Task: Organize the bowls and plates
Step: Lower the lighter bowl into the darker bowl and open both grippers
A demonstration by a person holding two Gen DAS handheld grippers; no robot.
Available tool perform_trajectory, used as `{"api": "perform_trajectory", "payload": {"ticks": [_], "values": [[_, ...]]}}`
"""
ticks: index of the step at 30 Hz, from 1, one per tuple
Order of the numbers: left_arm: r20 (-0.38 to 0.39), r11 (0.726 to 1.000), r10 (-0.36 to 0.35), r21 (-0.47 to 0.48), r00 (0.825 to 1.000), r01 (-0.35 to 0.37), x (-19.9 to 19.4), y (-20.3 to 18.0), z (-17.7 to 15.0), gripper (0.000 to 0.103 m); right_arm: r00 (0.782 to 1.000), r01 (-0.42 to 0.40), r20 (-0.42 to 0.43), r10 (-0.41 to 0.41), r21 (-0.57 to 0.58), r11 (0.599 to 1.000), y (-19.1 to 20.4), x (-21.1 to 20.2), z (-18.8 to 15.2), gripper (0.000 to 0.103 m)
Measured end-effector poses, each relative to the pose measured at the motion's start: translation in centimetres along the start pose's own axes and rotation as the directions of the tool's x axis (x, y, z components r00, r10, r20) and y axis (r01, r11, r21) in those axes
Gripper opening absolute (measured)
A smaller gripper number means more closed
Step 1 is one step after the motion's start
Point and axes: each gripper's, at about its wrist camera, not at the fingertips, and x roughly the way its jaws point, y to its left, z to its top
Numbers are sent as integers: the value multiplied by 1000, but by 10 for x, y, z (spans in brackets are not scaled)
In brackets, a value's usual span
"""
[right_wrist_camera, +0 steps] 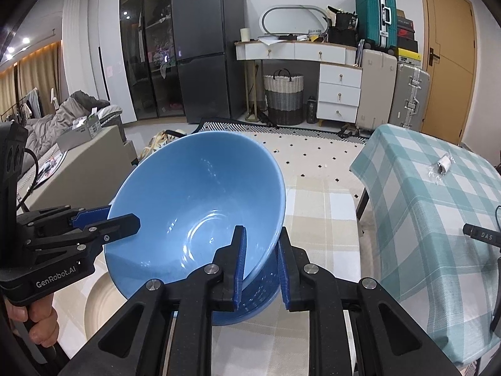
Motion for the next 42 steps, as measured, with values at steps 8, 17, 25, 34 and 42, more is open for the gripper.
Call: {"api": "perform_trajectory", "payload": {"ticks": [8,17,25,34,42], "values": [[-44,999,36,13,998,-35,19,3,-9,29,997,16,-71,-17,-16,1000,5,24,-13,19],[-67,997,60,44,996,-58,30,-2,-14,29,993,28,-113,-31,-27,999,4,36,-20,19],[-91,995,80,59,993,-75,39,-7,-17,29,989,52,-137,-61,-69,996,3,45,-24,22],[-127,993,91,88,988,-81,52,-10,-22,29,983,78,-160,-95,-108,991,0,56,-29,29],[-141,989,100,120,985,-83,57,-10,-24,35,981,78,-169,-98,-123,989,0,62,-30,35]]}}
